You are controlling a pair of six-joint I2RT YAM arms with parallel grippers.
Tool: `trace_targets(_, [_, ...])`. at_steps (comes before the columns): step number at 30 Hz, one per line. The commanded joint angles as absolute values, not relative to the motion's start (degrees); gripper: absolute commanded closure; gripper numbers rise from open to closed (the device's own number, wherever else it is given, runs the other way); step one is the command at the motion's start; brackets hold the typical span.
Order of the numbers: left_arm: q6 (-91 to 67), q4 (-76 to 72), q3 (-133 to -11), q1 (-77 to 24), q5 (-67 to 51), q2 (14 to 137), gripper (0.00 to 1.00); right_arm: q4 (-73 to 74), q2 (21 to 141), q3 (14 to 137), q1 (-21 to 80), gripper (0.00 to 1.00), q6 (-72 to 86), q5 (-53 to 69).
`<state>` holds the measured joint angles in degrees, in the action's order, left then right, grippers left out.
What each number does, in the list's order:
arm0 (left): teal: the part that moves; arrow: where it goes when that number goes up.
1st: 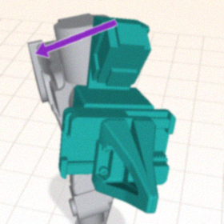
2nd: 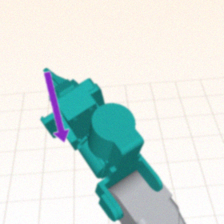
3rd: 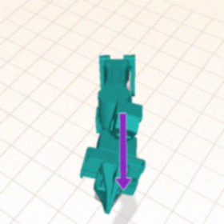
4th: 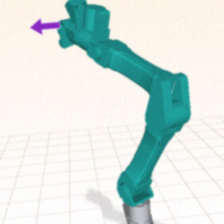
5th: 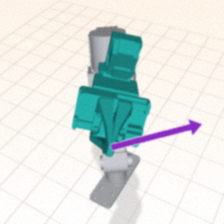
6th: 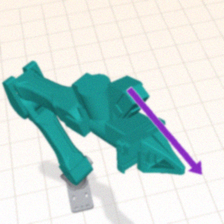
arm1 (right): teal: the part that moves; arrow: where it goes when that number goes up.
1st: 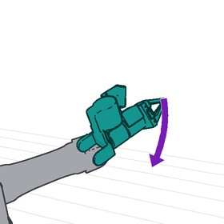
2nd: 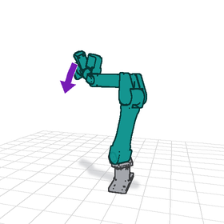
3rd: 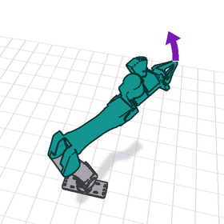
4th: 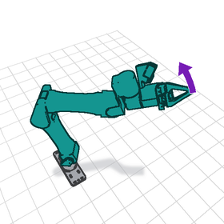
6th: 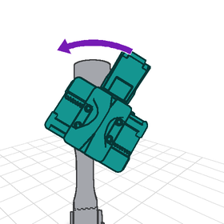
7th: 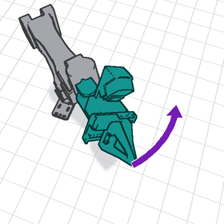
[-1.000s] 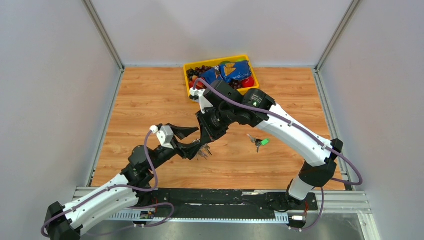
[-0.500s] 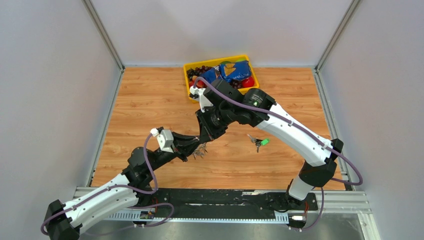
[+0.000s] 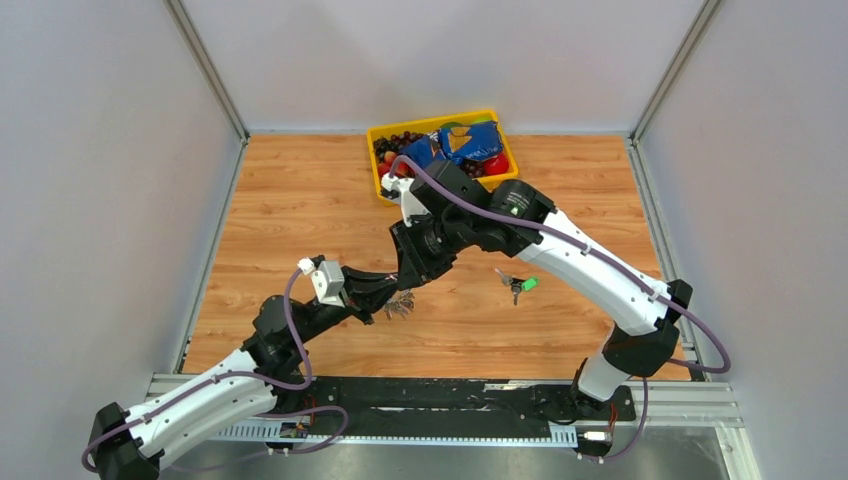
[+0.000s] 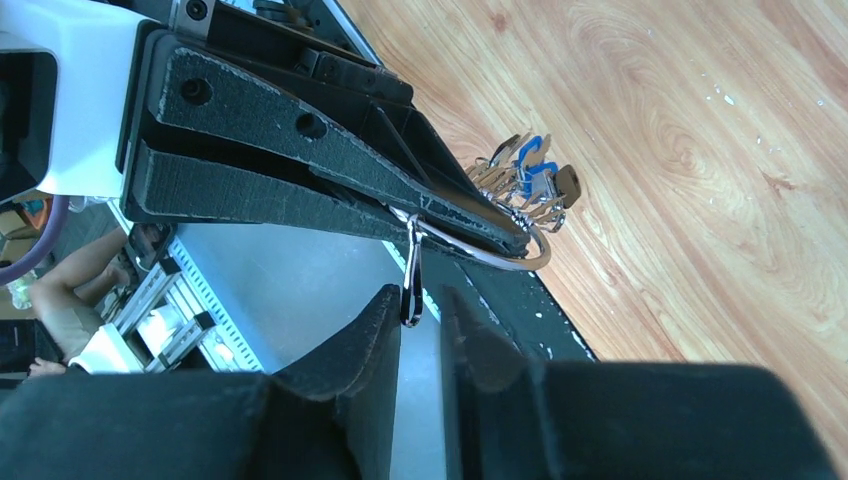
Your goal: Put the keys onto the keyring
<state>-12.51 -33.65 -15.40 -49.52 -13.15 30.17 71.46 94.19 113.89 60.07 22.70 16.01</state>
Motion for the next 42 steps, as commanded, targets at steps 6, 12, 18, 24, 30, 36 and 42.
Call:
trace_targets(6, [-13.62,-34.39,-18.07,-49.66,-12.34,28.83,0.99,64.37,85.78,108.54,60.34,0.55,22.76,11.02])
trace_targets(12, [-15.04,-31.83,-19.00,-49.59,-9.81,28.48,0.99,51.87,75.18,97.15,60.51,0.51,20.11,7.44])
trace_targets(18, [-18.32,-28.87,-20.26,-49.66,-6.07,28.40,0.99,36.59,66.25,83.14,63.03,0.49,15.72,3.51])
trace_targets(24, [-22.85,-23.93,-22.39,-49.66,-1.73,28.40,1.00,24.99,61.41,73.00,67.51,0.48,10.52,-5.37])
trace_targets(30, [-27.45,-20.95,-23.91,-49.59,-0.21,28.48,1.00,17.03,60.99,68.96,72.22,0.47,4.85,-14.75])
trace_targets(36, [-29.71,-16.93,-24.83,-49.65,1.23,26.09,1.00,13.27,63.20,69.84,74.10,0.48,4.56,-19.62])
trace_targets(42, [-29.72,-13.98,-25.11,-49.61,2.27,23.79,1.00,13.27,66.84,72.37,74.35,0.49,6.61,-20.08])
